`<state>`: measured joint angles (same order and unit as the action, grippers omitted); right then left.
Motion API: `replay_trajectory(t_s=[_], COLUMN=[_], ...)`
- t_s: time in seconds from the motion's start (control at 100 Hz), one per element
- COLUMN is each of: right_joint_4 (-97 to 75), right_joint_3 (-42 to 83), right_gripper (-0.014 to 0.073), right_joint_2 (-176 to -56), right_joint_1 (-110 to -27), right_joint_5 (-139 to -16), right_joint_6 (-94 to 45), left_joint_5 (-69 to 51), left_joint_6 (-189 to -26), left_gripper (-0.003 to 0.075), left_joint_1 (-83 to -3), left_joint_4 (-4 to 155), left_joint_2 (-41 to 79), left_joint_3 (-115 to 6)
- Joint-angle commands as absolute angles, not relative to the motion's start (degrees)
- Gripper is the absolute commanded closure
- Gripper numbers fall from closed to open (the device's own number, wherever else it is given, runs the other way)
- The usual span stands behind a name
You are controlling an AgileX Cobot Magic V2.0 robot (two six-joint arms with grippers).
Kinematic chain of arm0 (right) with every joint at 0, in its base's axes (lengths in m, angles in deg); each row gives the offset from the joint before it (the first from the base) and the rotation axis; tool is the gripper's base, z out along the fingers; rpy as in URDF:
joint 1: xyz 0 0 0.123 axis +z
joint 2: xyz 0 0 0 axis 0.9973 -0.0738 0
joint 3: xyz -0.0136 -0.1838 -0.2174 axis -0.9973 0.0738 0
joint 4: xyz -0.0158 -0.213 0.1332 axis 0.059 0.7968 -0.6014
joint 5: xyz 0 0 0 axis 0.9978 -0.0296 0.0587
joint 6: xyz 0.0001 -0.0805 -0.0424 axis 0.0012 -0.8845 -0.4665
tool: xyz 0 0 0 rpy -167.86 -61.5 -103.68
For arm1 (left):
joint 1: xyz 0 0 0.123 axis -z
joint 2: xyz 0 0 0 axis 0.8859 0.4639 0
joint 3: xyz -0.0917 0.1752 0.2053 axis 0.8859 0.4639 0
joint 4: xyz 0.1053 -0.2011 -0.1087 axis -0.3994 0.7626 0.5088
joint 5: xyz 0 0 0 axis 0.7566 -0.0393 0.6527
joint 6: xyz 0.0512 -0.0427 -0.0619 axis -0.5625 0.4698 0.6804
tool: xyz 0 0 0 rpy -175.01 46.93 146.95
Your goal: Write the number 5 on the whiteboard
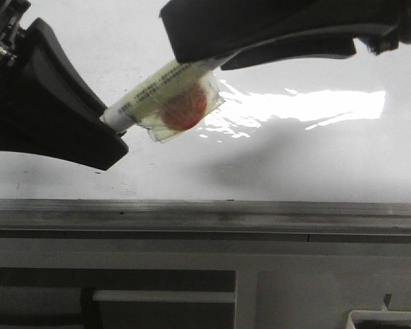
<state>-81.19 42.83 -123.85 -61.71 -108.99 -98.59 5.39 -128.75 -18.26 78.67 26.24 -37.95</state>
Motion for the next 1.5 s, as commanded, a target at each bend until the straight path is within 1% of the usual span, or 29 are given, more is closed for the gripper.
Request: replay_trajectory(t_s=[0.0, 0.31, 0.52, 0.71, 0.78, 0.85, 0.99, 1.0, 1.01, 1.06, 1.07, 1.1, 1.16, 1.17, 1.18, 1.21, 1.29, 1.33, 1.38, 1.41, 1.43, 1.45, 1.47, 1.49], right_joint_4=[-85.37, -88.4, -87.99, -87.34, -87.34, -87.34, -87.34, -87.34, -87.34, -87.34, -87.34, -87.34, -87.34, -87.34, -87.34, -87.34, -87.09, -86.98, -86.62, -86.08, -85.69, -84.77, -84.27, -83.14], right_joint_3=[40.94, 39.54, 38.18, 38.18, 38.18, 38.18, 38.18, 38.18, 38.18, 38.18, 38.18, 38.18, 38.18, 38.18, 38.18, 38.18, 38.18, 38.18, 38.18, 38.18, 38.18, 38.18, 38.18, 38.18], right_gripper=[0.0081, 0.0081, 0.0083, 0.0088, 0.0132, 0.0207, 0.0381, 0.0406, 0.0406, 0.0469, 0.0498, 0.0527, 0.0615, 0.0615, 0.0643, 0.0664, 0.0657, 0.0657, 0.0657, 0.0657, 0.0655, 0.0652, 0.0651, 0.0648], right_joint_2=[-124.1, -127.31, -129.78, -130.75, -130.75, -130.75, -130.75, -130.75, -130.75, -130.75, -130.75, -130.75, -130.75, -130.75, -130.75, -130.75, -130.75, -130.75, -130.75, -130.62, -130.49, -130.27, -130.07, -129.75], right_joint_1=[-61.63, -60.68, -56.43, -55.36, -55.36, -55.36, -55.36, -55.36, -55.36, -55.36, -55.36, -55.36, -55.36, -55.36, -55.36, -55.36, -55.36, -55.36, -55.36, -55.36, -55.36, -55.36, -55.36, -55.36], right_joint_5=[-111.91, -115.08, -111.77, -110.28, -110.05, -110.05, -110.43, -110.64, -110.72, -111.45, -111.73, -112.12, -112.84, -113.02, -113.05, -113.31, -113.58, -113.58, -113.58, -113.58, -113.31, -112.96, -112.69, -111.88], right_joint_6=[-99.73, -102.25, -102.25, -102.25, -102.25, -102.25, -102.25, -102.25, -102.25, -102.25, -102.25, -102.25, -102.25, -102.25, -102.25, -102.25, -102.25, -102.25, -102.25, -102.25, -102.25, -102.25, -102.25, -102.25], left_joint_5=[3.16, 3.16, 3.16, 3.16, 3.16, 3.16, 3.16, 3.16, 3.16, 3.04, 3.04, 2.97, 2.76, 2.64, 2.66, 2.63, 2.63, 2.63, 2.75, 2.89, 2.98, 2.98, 2.98, 2.98], left_joint_6=[-129.21, -129.33, -130.16, -130.16, -130.16, -130.16, -130.16, -130.16, -130.16, -130.16, -130.16, -130.16, -130.16, -130.16, -130.16, -130.16, -130.16, -130.16, -130.16, -130.16, -130.01, -129.67, -129.25, -128.55], left_gripper=[0.074, 0.074, 0.074, 0.074, 0.074, 0.074, 0.074, 0.074, 0.074, 0.074, 0.074, 0.074, 0.074, 0.074, 0.074, 0.074, 0.0736, 0.071, 0.0645, 0.058, 0.0549, 0.0486, 0.0453, 0.0389], left_joint_1=[-17.79, -17.79, -17.79, -17.79, -17.79, -17.79, -17.79, -17.79, -17.79, -17.79, -17.79, -17.79, -17.79, -17.79, -17.79, -17.79, -17.79, -17.79, -17.79, -17.79, -17.79, -17.79, -17.79, -17.79], left_joint_4=[80.1, 80.19, 81.28, 81.52, 81.52, 81.52, 81.52, 81.52, 81.52, 81.52, 81.52, 81.52, 81.52, 81.52, 81.52, 81.52, 81.81, 82.22, 82.58, 82.58, 82.58, 82.69, 82.69, 82.69], left_joint_2=[25.42, 25.42, 25.42, 25.42, 25.42, 25.42, 25.42, 25.42, 25.42, 25.42, 25.42, 25.42, 25.42, 25.42, 25.42, 25.42, 25.42, 25.42, 25.42, 25.42, 25.42, 25.42, 25.42, 25.42], left_joint_3=[-39.94, -39.94, -39.94, -39.94, -39.94, -39.94, -39.94, -39.94, -39.94, -39.94, -39.94, -39.94, -39.94, -39.94, -39.94, -39.94, -39.94, -39.94, -39.94, -39.94, -39.94, -39.94, -39.94, -39.94])
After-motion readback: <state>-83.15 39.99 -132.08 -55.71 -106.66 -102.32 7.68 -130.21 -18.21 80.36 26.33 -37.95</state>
